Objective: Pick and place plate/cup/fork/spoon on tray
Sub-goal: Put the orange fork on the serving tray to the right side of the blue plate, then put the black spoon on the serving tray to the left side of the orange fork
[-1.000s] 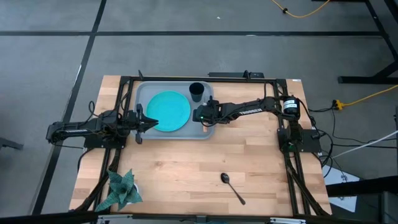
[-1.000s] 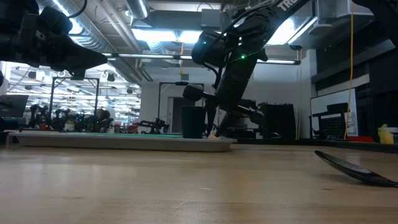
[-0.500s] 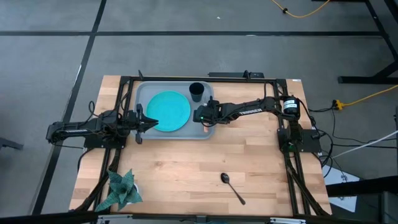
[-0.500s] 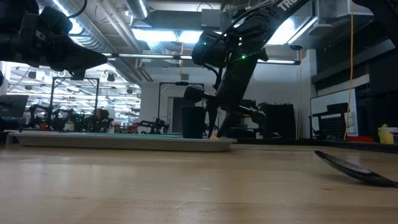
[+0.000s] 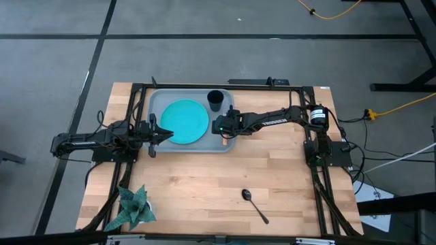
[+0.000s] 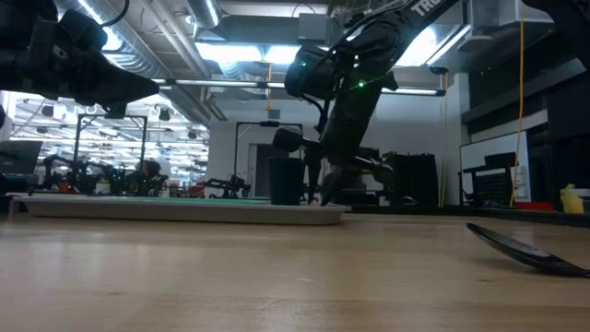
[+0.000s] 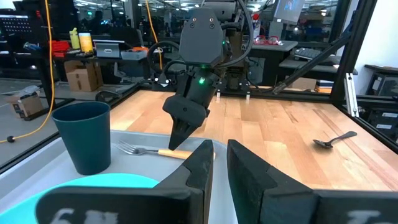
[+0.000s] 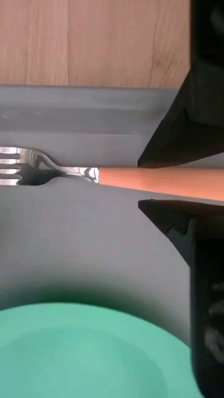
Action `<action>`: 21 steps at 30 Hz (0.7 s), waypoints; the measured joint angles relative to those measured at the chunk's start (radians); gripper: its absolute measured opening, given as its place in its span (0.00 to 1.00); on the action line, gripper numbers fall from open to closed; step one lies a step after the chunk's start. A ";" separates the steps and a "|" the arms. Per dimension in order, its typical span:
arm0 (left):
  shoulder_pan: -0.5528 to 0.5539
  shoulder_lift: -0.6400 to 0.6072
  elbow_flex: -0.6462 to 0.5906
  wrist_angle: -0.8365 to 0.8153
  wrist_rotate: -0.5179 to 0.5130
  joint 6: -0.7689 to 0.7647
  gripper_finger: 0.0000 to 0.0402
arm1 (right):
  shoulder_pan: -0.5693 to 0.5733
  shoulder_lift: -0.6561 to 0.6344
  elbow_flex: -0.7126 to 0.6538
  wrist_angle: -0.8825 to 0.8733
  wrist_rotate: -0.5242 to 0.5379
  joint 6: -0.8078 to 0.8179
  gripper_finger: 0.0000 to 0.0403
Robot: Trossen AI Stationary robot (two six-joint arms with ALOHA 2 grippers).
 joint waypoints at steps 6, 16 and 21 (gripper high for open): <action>0.000 0.000 0.000 0.000 0.000 0.000 0.10 | 0.000 0.000 0.000 0.001 0.000 0.001 0.24; 0.000 0.000 0.000 0.000 0.000 0.000 0.10 | 0.077 -0.144 0.000 -0.107 0.138 -0.100 0.25; 0.000 0.000 0.000 0.000 0.000 0.000 0.10 | 0.213 -0.243 0.000 -0.289 0.143 -0.210 0.25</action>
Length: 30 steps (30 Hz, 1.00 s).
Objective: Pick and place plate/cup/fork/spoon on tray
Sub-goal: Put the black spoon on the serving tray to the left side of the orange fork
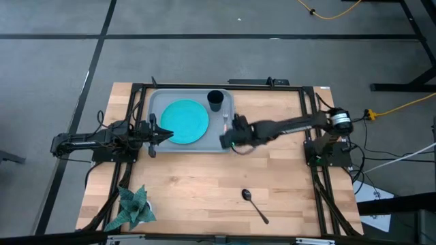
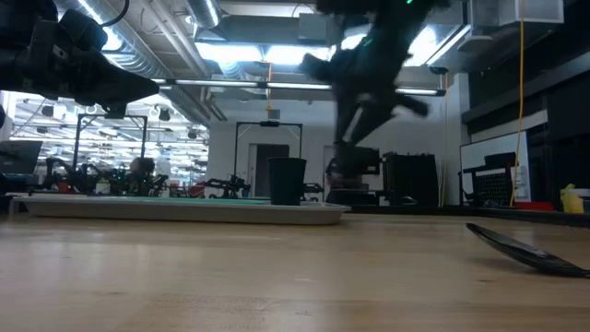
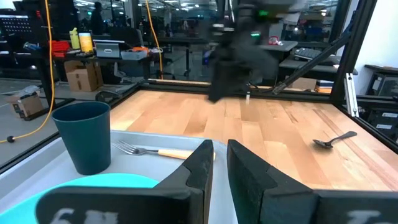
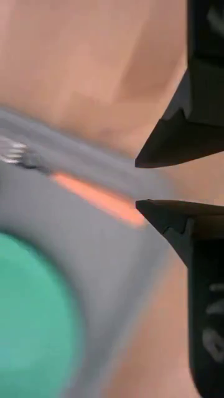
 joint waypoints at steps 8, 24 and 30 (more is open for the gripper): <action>0.000 0.000 0.000 0.000 0.000 0.000 0.10 | 0.240 -0.017 0.000 -0.227 -0.078 -0.005 0.25; 0.000 0.000 0.000 0.000 0.000 0.000 0.10 | 0.537 0.071 0.000 -0.167 -0.260 0.117 0.25; 0.000 0.000 0.000 0.000 0.000 0.000 0.10 | 0.550 0.137 0.000 -0.050 -0.274 0.152 0.25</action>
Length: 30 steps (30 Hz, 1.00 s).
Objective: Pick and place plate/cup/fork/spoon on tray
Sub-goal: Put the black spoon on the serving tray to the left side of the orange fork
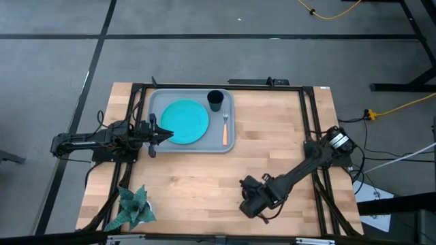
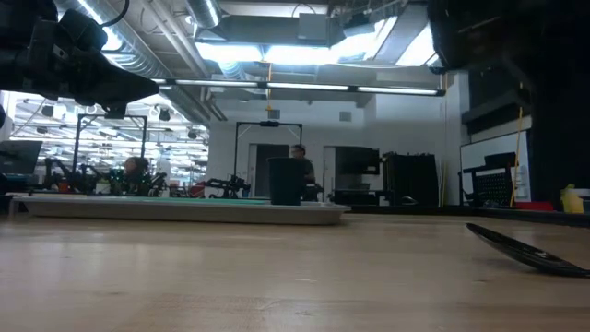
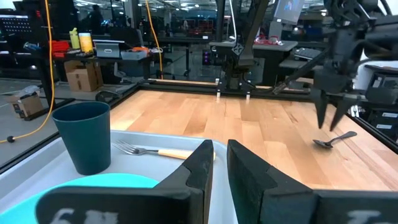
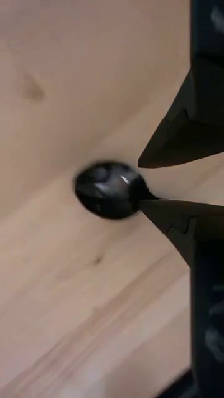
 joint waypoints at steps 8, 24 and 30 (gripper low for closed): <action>0.000 0.000 0.000 0.000 0.000 0.000 0.10 | 0.046 0.007 0.037 -0.014 -0.071 0.128 0.25; 0.000 0.000 0.000 0.000 0.000 0.000 0.10 | 0.103 0.101 0.040 0.037 -0.053 0.200 0.25; 0.000 0.000 0.000 0.000 0.000 0.000 0.10 | 0.102 0.104 0.040 0.025 -0.045 0.200 0.25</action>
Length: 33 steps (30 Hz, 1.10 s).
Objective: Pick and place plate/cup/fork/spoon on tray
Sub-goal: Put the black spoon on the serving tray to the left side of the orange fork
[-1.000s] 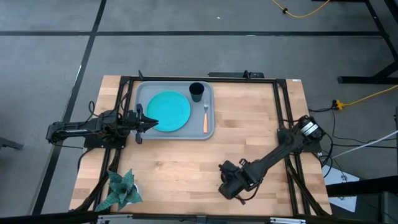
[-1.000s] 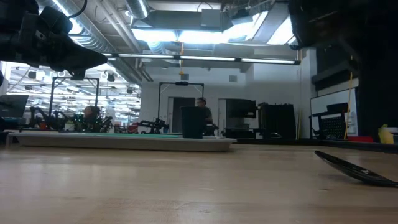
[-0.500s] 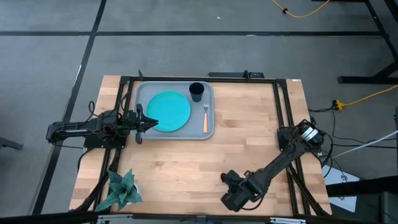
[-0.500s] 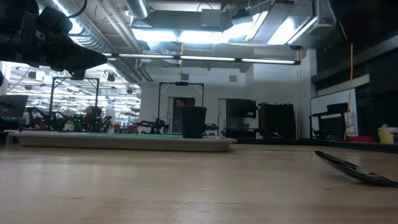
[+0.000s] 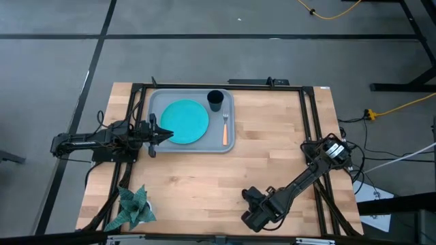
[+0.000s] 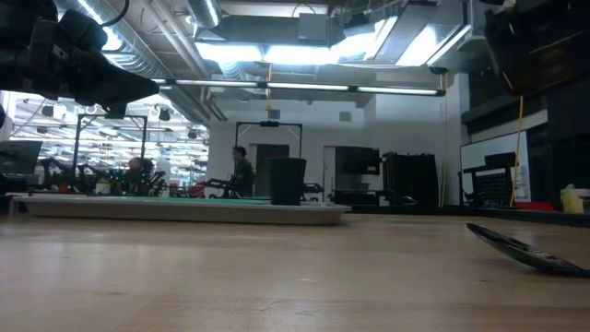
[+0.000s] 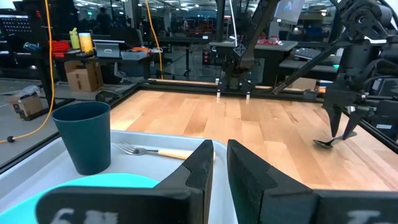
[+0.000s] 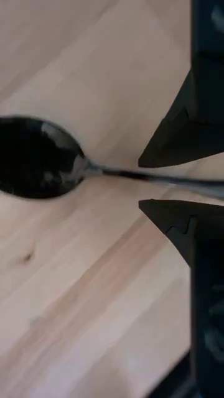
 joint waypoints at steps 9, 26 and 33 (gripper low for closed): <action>0.000 0.000 0.000 0.000 0.000 0.000 0.10 | -0.002 0.007 0.000 0.005 -0.001 0.004 0.25; 0.000 0.000 0.000 0.000 0.000 0.000 0.10 | -0.028 0.037 0.003 -0.042 -0.012 0.052 0.18; 0.000 0.000 0.000 0.000 0.000 0.000 0.10 | -0.029 0.037 0.002 -0.049 -0.027 0.063 0.03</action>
